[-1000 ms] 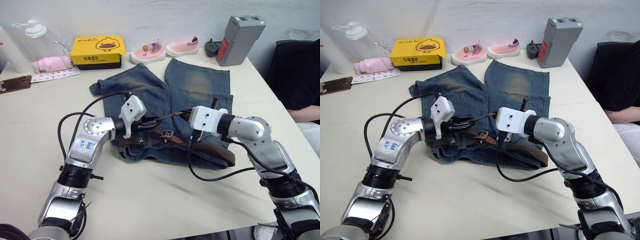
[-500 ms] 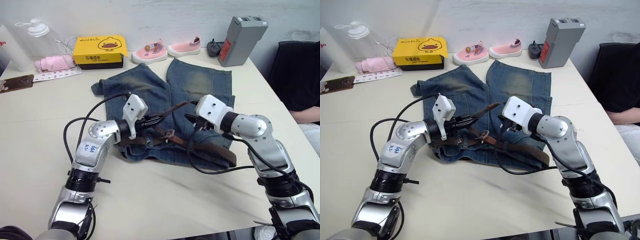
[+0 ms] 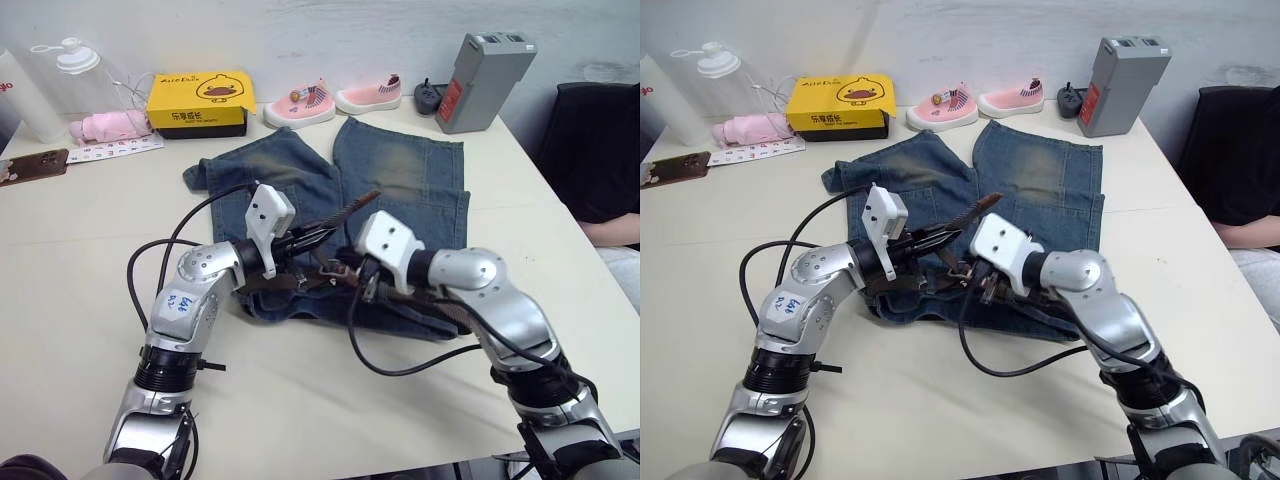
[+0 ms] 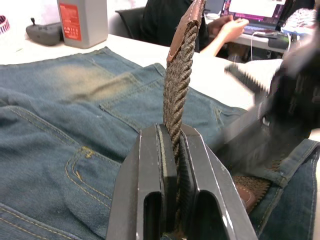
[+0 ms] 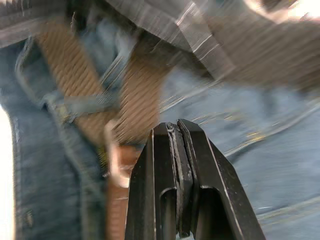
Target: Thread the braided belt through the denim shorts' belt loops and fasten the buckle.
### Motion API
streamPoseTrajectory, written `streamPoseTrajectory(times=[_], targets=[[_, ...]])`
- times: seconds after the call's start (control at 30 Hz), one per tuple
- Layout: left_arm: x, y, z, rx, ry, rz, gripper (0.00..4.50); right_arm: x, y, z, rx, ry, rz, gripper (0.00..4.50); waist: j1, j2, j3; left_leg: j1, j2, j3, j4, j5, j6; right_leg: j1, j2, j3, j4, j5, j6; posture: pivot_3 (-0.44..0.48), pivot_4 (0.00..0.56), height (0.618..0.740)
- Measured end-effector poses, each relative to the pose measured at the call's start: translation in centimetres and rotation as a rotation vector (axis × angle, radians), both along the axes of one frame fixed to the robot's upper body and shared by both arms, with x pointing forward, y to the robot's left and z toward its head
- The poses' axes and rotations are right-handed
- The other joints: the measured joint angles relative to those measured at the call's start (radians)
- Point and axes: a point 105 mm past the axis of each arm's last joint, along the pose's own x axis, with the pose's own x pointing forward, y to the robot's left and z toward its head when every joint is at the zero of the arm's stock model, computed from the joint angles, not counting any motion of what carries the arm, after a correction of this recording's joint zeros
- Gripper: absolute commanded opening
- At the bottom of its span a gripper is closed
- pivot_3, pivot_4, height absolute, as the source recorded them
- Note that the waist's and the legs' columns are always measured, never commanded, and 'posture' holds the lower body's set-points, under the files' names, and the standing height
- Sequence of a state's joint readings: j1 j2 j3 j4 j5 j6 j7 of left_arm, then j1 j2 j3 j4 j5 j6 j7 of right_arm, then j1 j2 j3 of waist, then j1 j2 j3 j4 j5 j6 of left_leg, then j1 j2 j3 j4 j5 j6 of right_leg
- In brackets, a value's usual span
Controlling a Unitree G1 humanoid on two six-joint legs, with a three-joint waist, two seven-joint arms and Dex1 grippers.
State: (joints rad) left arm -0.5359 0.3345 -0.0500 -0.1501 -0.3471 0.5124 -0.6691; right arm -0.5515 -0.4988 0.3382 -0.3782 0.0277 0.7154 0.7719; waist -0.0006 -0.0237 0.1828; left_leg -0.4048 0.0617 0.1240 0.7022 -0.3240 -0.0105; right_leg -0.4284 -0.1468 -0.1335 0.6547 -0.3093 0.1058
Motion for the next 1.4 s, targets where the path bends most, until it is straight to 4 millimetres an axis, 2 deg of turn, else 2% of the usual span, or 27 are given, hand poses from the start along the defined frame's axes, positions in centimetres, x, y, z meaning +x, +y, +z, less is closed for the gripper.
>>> streamPoseTrajectory(times=[0.1,0.3,0.47,0.53,0.6,0.87,1.17,1.4], targets=[[-0.1,0.1,-0.4,-0.004,0.016,0.0,0.0,-0.3,0.2,-2.0,-0.071,0.036,0.014,0.09,-0.001,0.0,0.0,0.0,0.0,0.0,0.0,0.0,0.0,0.0,0.0,0.0,0.0,0.0,0.0,0.0,0.15,0.698],[-0.6,0.4,-0.7,-0.013,0.026,0.006,0.0,-0.5,0.1,-2.7,-0.164,-0.018,0.04,0.09,-0.001,-0.001,-0.001,0.002,0.0,0.0,0.0,0.0,0.0,0.002,0.0,0.0,0.0,0.0,0.0,0.0,0.15,0.698],[-2.1,4.2,-3.2,0.017,0.091,0.125,0.0,-0.6,0.3,-2.7,-0.152,-0.03,0.034,0.09,-0.003,-0.001,-0.001,0.003,0.001,-0.001,0.0,0.0,0.0,0.002,0.0,0.0,0.001,0.0,0.0,0.0,0.15,0.698],[-2.5,4.9,-4.1,0.015,0.12,0.158,0.0,-0.7,0.2,-2.6,-0.148,-0.033,0.031,0.09,-0.001,-0.001,-0.001,0.002,0.001,-0.001,0.0,0.0,0.0,0.002,0.0,0.0,0.0,0.0,0.0,0.0,0.15,0.698],[-2.7,5.2,-4.0,0.007,0.117,0.18,0.0,-0.9,0.1,-2.6,-0.123,-0.023,0.03,0.09,0.001,-0.001,-0.001,0.002,0.001,-0.001,0.001,0.0,0.0,0.002,-0.001,0.0,0.0,0.0,0.0,0.0,0.15,0.698],[-2.7,5.4,-3.3,-0.004,0.089,0.214,0.0,-0.7,-1.0,-0.9,0.029,0.054,-0.015,0.09,-0.002,-0.001,-0.001,0.002,0.001,-0.002,-0.001,0.0,0.0,0.001,0.0,0.0,0.0,0.0,0.0,0.0,0.15,0.698],[-2.7,5.3,-3.2,-0.008,0.088,0.214,0.0,-0.6,-1.3,-1.7,0.0,0.073,-0.024,0.09,-0.002,-0.001,-0.001,0.002,0.001,-0.002,-0.001,0.0,0.0,0.001,-0.001,0.0,0.0,0.0,0.0,0.0,0.15,0.698],[-2.7,5.4,-3.2,-0.008,0.088,0.218,0.0,-0.7,-0.1,-1.7,0.006,0.064,-0.003,0.09,-0.002,-0.001,-0.001,0.002,0.001,-0.002,-0.001,0.0,0.0,0.001,0.0,0.0,0.0,0.0,0.0,0.0,0.15,0.698]])
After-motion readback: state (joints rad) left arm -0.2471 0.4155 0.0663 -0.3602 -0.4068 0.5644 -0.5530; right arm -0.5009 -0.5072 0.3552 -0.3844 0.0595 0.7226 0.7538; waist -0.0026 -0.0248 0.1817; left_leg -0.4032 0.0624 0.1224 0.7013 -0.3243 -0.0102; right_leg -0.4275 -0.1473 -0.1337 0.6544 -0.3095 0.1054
